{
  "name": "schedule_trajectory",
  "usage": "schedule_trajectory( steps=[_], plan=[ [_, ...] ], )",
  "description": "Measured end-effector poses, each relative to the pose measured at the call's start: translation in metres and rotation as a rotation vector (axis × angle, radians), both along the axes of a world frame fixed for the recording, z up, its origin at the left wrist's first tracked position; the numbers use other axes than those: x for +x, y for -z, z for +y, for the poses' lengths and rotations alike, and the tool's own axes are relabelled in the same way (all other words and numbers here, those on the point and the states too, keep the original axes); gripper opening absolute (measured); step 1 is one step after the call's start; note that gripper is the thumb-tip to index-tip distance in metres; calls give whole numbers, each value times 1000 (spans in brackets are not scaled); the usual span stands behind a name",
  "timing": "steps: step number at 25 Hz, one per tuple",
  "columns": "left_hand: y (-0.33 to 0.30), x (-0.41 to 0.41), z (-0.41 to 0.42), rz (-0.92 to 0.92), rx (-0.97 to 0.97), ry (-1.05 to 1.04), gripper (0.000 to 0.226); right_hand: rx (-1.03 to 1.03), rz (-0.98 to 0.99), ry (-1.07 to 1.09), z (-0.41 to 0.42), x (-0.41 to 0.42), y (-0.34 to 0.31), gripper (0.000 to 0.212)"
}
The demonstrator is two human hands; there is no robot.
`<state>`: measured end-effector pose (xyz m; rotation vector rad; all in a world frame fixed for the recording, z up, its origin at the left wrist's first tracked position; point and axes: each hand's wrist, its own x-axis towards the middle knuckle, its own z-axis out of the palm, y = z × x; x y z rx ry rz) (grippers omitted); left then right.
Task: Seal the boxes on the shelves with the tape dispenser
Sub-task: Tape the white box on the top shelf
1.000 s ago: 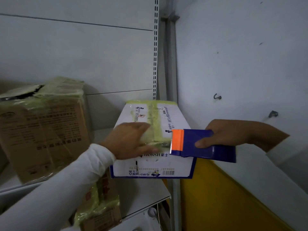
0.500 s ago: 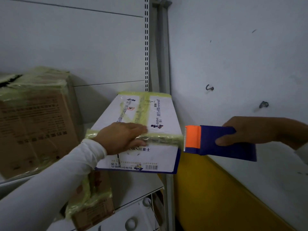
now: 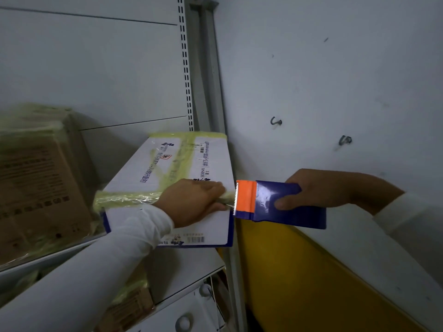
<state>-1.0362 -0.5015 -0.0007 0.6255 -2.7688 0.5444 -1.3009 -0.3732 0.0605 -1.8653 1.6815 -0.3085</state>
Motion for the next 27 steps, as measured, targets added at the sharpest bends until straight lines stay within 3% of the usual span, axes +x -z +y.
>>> schedule_trajectory(
  steps=[6, 10, 14, 15, 18, 22, 25, 27],
  plan=[
    [0, 2, -3, 31, -43, 85, 54, 39, 96, 108, 27, -31, -5, 43],
    [2, -1, -2, 54, -32, 77, 64, -29, 240, 167, -2, -8, 19, 49],
    [1, 3, 2, 68, -47, 78, 69, -256, 778, 247, -23, 3, 33, 47],
    [0, 6, 4, 60, -37, 74, 68, -266, 818, 290, -21, 0, 39, 47],
    [-8, 9, 8, 77, 57, 71, 56, -292, 664, 385, -22, -4, 51, 49],
    [-20, -17, 14, -58, -61, 325, 43, -363, 555, 424, -25, -3, 46, 53],
    [-21, -37, 11, -249, 74, 224, 41, -303, 460, 455, -23, -10, 43, 51],
    [-20, -43, 8, -246, 233, 145, 33, -300, 403, 457, -19, -13, 45, 50]
  ],
)
